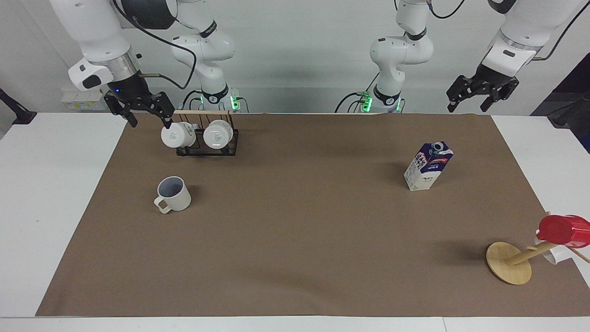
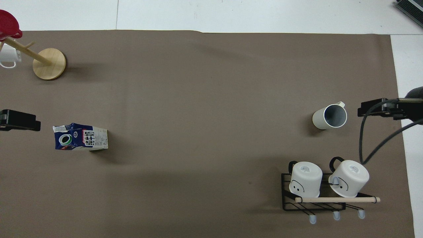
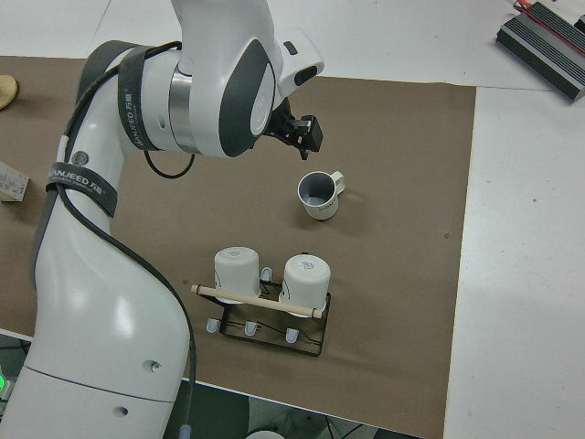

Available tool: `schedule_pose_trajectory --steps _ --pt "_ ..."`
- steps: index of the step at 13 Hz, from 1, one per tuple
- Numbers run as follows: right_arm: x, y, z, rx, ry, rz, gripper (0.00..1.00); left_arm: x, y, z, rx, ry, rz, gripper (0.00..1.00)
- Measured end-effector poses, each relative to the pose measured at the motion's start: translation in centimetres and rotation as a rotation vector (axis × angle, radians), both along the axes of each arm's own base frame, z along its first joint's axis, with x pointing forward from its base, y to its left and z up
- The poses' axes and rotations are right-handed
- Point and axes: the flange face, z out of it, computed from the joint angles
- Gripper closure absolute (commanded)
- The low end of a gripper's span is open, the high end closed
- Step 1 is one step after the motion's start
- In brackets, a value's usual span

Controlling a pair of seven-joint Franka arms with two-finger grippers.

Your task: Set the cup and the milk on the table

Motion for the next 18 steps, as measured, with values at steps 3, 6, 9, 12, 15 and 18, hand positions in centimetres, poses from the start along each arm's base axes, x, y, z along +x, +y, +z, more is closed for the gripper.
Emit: schedule_pose_trajectory --steps 3,6,9,12,15,18 --pt "1.1 0.3 -4.8 -0.005 -0.014 0.001 0.0 0.0 0.0 -0.1 0.0 0.002 0.0 0.0" --pt "3.2 1.4 -9.9 -0.017 -0.024 0.015 0.0 0.0 0.0 -0.1 0.0 0.002 0.0 0.0" --pt "5.1 1.7 -14.7 -0.031 -0.031 0.017 0.0 0.0 0.0 -0.1 0.0 0.004 0.0 0.0" --pt "5.4 1.7 -18.7 -0.038 -0.042 0.016 0.0 0.0 0.0 -0.8 0.001 0.017 0.0 0.0" --pt "5.1 1.7 -21.8 -0.043 -0.042 0.016 0.0 0.0 0.0 -0.9 0.001 0.02 0.0 0.0" --pt "4.9 1.7 -23.6 -0.047 -0.04 0.016 0.0 -0.1 0.0 -0.9 0.001 0.02 0.0 0.0"
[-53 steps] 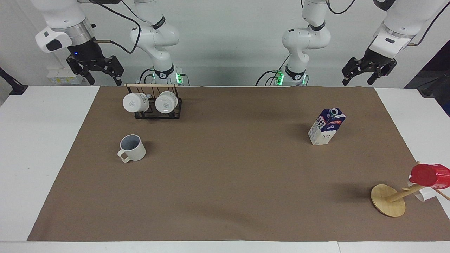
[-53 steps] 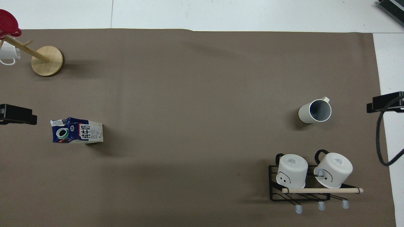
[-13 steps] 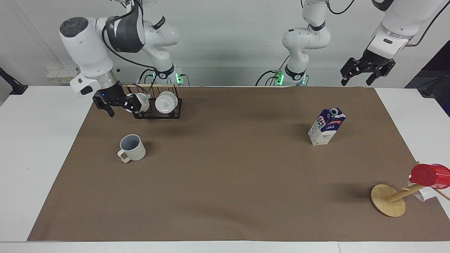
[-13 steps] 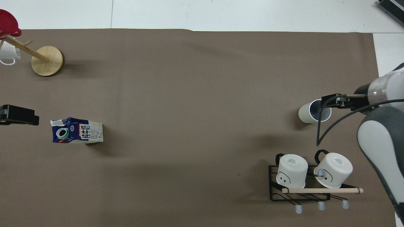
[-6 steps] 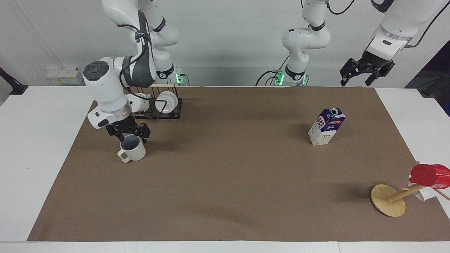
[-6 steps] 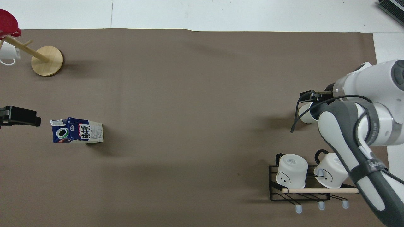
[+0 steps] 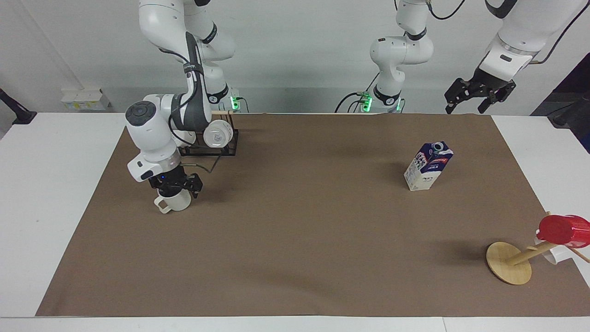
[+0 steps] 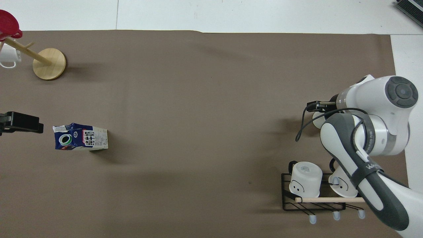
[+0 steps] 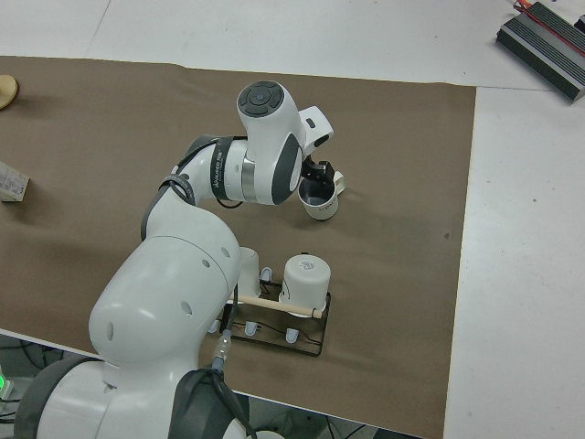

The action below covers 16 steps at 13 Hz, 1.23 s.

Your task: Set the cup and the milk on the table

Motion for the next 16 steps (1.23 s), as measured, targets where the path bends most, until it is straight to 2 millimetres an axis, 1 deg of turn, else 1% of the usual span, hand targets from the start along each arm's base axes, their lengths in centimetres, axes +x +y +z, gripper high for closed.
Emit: schedule_pose_trajectory --steps 1,2,5,6,7,16 --pt "-0.11 0.0 -0.33 0.0 0.006 0.002 0.0 0.0 0.0 0.0 0.0 0.0 0.0 0.0" --pt "-0.22 0.0 -0.57 -0.001 0.011 0.008 0.03 0.0 0.0 0.0 0.0 0.0 0.0 0.0" --pt "-0.42 -0.04 -0.9 -0.004 0.019 0.041 0.62 0.0 0.0 0.0 0.0 0.0 0.0 0.0" --pt "-0.44 -0.04 -0.92 -0.004 0.019 0.042 0.79 0.0 0.0 0.0 0.0 0.0 0.0 0.0" --pt "-0.46 -0.04 -0.95 -0.004 0.02 0.042 1.0 0.0 0.0 0.0 0.0 0.0 0.0 0.0" --pt "-0.5 -0.17 -1.19 -0.004 0.023 0.039 1.0 0.02 -0.01 0.05 0.0 -0.004 0.0 0.0"
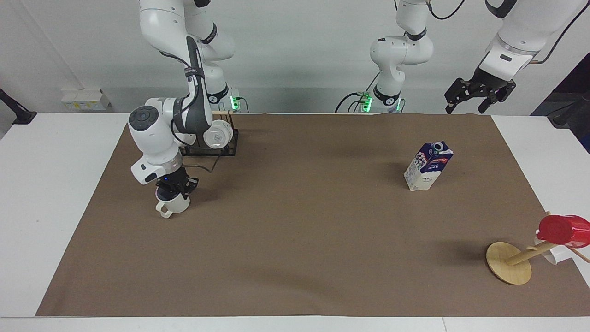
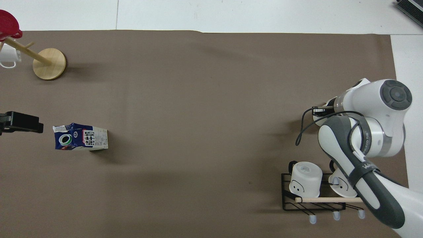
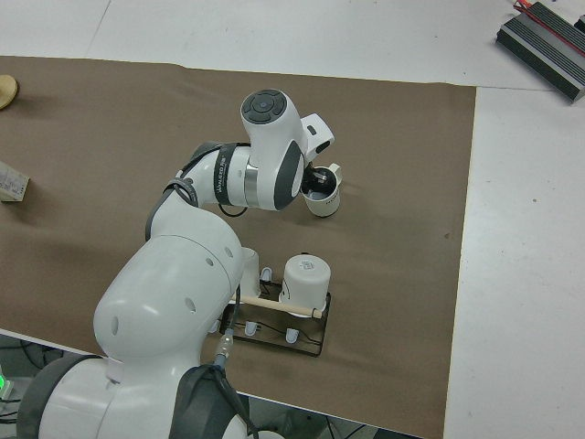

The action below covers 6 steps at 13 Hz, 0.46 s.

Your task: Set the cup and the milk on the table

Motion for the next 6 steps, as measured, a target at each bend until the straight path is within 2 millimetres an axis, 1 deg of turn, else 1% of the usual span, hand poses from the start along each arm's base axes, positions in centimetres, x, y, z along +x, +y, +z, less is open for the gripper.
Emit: schedule_pose_trajectory --steps 2,4,6 --pt "0.2 0.0 0.2 0.002 -0.009 -0.023 1.0 0.0 0.0 0.0 0.0 -0.002 -0.001 0.0" --pt "1.3 0.6 2.0 0.008 -0.05 -0.074 1.0 0.0 -0.1 -0.1 0.0 -0.001 -0.001 0.0" --pt "2.4 2.6 4.5 0.019 -0.079 -0.114 1.0 0.1 -0.1 -0.1 0.0 -0.003 -0.001 0.0"
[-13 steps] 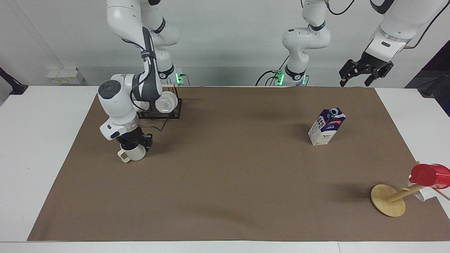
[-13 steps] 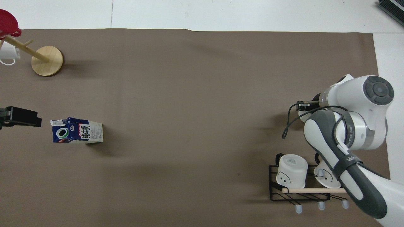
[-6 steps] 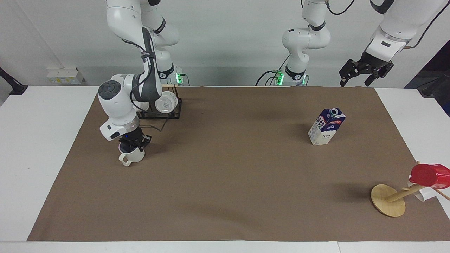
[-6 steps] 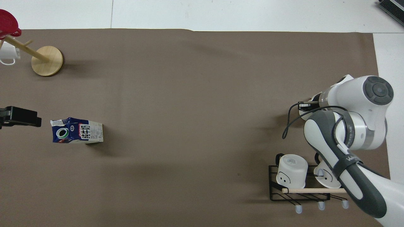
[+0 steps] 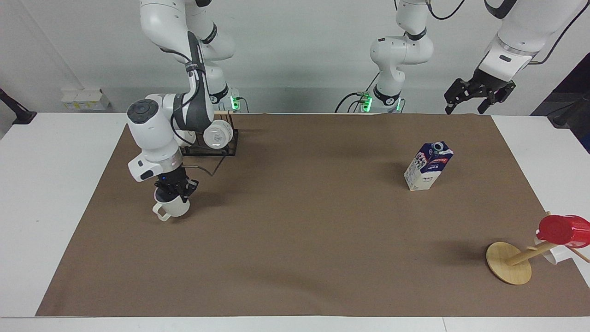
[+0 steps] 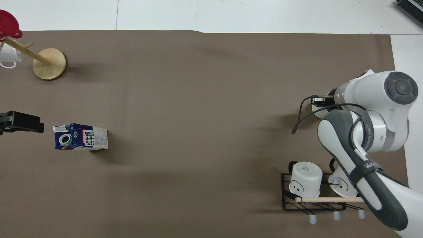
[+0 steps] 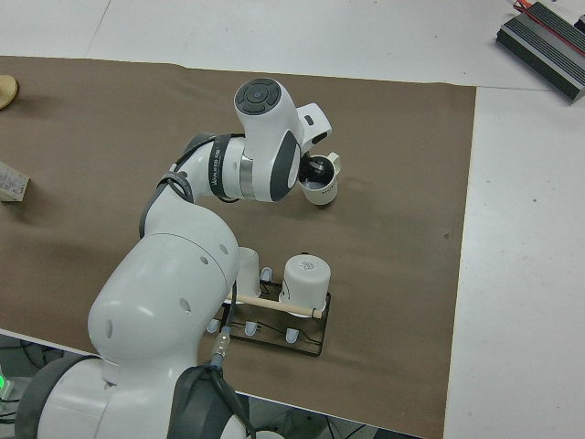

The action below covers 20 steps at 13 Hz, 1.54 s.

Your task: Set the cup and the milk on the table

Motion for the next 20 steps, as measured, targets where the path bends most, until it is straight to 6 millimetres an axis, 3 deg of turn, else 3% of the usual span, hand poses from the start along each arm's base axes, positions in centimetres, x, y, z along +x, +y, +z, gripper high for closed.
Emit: schedule_pose_trajectory --steps 2,4,7,9,17,20 --pt "0.8 3.2 2.7 0.012 -0.001 -0.028 1.0 0.0 0.0 -0.1 0.0 -0.001 0.0 0.0" --pt "1.1 7.6 5.2 0.028 -0.014 -0.064 1.0 0.1 0.0 -0.3 0.0 -0.002 0.0 0.0" --pt "0.5 14.2 6.4 0.058 -0.034 -0.113 1.0 0.1 -0.1 -1.2 0.001 0.01 -0.001 0.0" --pt "0.5 16.6 6.5 0.068 -0.04 -0.137 1.0 0.2 -0.2 -2.8 0.001 0.017 -0.003 0.0" --pt "-1.9 30.5 1.0 0.116 -0.038 -0.146 1.0 -2.7 -1.0 -11.8 -0.001 -0.062 -0.014 0.0" --pt "-3.2 34.1 -1.6 0.122 -0.037 -0.138 1.0 -2.8 -0.9 -15.4 -0.002 -0.102 -0.008 0.0"
